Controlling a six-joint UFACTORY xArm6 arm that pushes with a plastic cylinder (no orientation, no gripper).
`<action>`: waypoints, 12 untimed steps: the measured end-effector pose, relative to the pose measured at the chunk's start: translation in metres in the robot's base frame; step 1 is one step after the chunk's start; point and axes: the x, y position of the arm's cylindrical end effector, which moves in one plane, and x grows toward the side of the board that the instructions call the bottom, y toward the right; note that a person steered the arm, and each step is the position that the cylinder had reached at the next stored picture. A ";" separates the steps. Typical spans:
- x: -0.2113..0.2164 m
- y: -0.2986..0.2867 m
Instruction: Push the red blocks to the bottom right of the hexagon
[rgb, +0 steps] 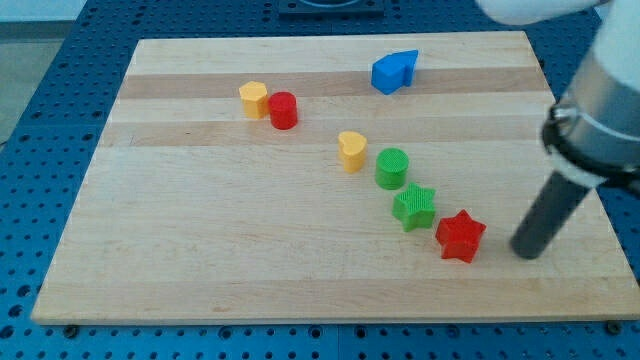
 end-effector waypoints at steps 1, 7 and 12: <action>-0.015 -0.056; -0.046 -0.245; -0.087 -0.265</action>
